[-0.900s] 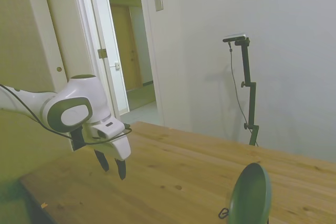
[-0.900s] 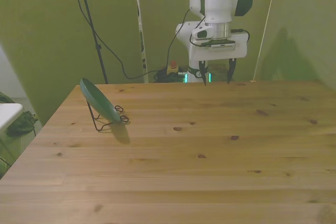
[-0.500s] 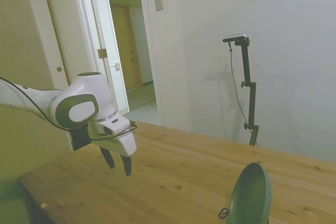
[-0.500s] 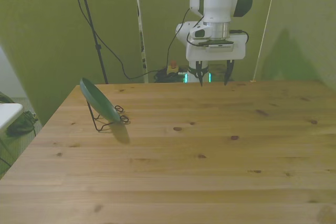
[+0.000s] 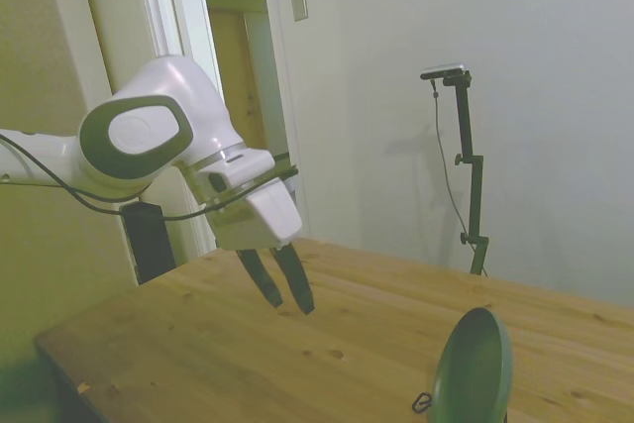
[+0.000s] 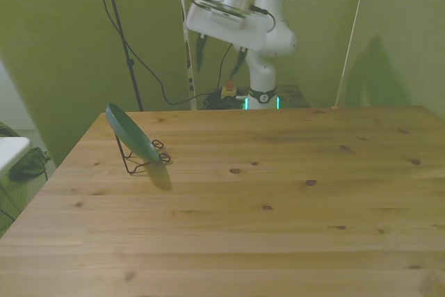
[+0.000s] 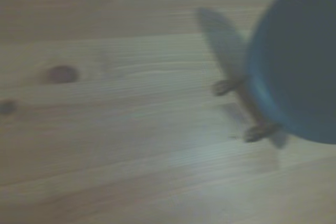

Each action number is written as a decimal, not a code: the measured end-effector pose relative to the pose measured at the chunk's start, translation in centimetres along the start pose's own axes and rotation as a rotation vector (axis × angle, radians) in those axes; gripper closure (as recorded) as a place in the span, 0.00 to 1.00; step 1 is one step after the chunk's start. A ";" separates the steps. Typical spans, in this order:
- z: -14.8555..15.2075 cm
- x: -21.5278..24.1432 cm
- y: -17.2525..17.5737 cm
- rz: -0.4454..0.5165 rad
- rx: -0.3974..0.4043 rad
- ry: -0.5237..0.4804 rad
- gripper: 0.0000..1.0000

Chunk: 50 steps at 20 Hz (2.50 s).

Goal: Unload the plate

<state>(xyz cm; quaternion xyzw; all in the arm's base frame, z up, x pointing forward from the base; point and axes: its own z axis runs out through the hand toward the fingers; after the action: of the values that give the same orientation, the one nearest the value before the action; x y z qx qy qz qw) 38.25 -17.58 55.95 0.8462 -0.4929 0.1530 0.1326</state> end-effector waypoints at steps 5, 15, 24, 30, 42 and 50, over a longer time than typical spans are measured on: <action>-0.7 5.2 3.2 0.033 -0.016 0.056 0.00; 1.6 12.7 4.6 0.083 -0.036 0.078 0.00; 1.7 15.5 5.2 0.062 -0.046 0.098 0.00; 3.6 17.7 7.1 0.069 0.012 0.053 0.00; 9.3 23.4 5.7 -0.002 0.120 -0.078 0.00; 11.8 23.4 4.7 -0.093 0.123 -0.122 0.00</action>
<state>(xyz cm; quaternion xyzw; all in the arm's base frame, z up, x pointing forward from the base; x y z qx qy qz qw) 46.61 -42.80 54.63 0.8825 -0.4500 0.1246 0.0570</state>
